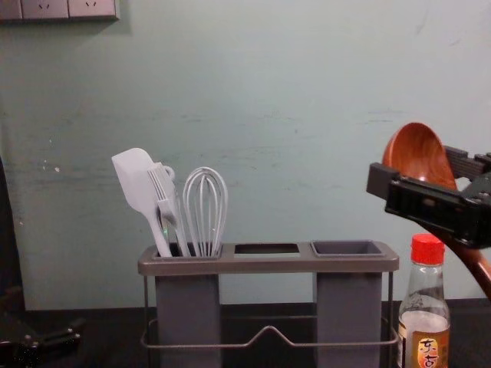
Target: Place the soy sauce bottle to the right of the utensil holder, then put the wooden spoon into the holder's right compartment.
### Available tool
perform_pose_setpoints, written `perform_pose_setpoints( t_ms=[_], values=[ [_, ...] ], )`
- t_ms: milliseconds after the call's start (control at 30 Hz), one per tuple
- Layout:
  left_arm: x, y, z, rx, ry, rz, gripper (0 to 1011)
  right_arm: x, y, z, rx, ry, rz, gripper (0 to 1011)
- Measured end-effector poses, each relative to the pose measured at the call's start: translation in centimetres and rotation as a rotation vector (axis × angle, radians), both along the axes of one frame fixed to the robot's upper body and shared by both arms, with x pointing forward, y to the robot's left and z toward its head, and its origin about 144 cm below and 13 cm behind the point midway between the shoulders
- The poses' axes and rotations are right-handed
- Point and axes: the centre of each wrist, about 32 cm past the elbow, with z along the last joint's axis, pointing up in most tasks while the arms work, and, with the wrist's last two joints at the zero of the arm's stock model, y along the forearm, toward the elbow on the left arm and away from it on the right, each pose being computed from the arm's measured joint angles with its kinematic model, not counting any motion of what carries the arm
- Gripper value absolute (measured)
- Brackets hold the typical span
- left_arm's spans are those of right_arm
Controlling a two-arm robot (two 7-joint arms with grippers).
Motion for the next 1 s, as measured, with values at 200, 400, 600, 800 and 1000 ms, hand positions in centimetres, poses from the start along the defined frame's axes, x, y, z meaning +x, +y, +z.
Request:
perform_pose_setpoints(
  t_ms=[200,400,600,800,1000],
  values=[
    [0.0,0.0,0.0,0.000,0.000,0.000,1011,2.1,0.5,-0.1,0.040,-0.007,0.011,838],
    [0.0,0.0,0.0,0.000,0.000,0.000,1011,5.3,1.0,0.9,0.053,-0.032,0.048,838],
    [0.0,0.0,0.0,0.000,0.000,0.000,1011,9.2,1.6,2.7,0.063,-0.079,0.097,838],
    [0.0,0.0,0.0,0.000,0.000,0.000,1011,12.0,2.2,4.0,0.091,-0.116,0.132,838],
    [0.0,0.0,0.0,0.000,0.000,0.000,1011,14.3,2.9,4.7,0.128,-0.149,0.155,838]
  ],
)
